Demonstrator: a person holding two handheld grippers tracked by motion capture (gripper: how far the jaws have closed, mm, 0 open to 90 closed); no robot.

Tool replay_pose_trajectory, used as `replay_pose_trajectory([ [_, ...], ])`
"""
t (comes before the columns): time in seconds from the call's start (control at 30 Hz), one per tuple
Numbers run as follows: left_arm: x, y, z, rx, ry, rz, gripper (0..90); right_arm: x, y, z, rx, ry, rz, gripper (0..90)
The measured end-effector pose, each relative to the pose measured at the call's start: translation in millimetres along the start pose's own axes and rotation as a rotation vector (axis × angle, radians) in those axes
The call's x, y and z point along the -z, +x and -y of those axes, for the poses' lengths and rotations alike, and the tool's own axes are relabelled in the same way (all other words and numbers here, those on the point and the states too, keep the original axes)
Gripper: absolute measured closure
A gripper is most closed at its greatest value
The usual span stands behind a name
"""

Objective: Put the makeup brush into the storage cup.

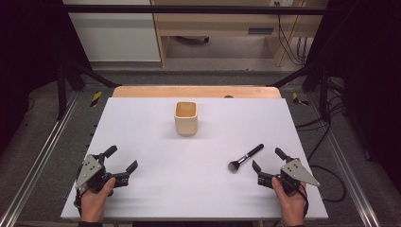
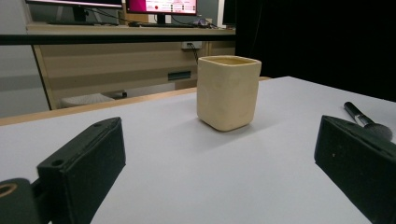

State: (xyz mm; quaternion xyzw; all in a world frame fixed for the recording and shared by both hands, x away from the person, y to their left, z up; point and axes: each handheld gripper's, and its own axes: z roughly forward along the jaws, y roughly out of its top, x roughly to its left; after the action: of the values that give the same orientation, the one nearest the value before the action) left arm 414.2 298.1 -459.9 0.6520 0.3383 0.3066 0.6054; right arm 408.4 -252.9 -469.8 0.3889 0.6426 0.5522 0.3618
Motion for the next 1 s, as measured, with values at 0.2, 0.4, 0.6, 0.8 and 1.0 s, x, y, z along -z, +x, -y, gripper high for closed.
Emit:
replay_pose_trajectory([
  [0.2,0.2,1.1,1.4,-0.005,0.004,-0.006,1.6,-0.1,0.3,0.5,-0.003,0.007,-0.006,4.7],
  [0.4,-1.5,2.3,2.9,-0.007,0.010,-0.022,1.6,-3.5,1.7,-5.5,0.048,0.058,-0.035,5.3],
  [0.6,-5.6,0.1,3.8,-0.023,0.028,-0.021,1.4,-8.3,-2.5,-35.3,0.178,0.170,-0.117,4.5],
  [0.8,-4.6,-1.6,4.6,-0.042,0.029,-0.027,1.0,-16.2,-2.9,-56.0,0.309,0.317,-0.226,3.8],
  [1.0,-6.4,-2.5,4.3,-0.056,0.033,-0.019,1.0,-24.3,-1.8,-71.1,0.420,0.455,-0.303,4.5],
])
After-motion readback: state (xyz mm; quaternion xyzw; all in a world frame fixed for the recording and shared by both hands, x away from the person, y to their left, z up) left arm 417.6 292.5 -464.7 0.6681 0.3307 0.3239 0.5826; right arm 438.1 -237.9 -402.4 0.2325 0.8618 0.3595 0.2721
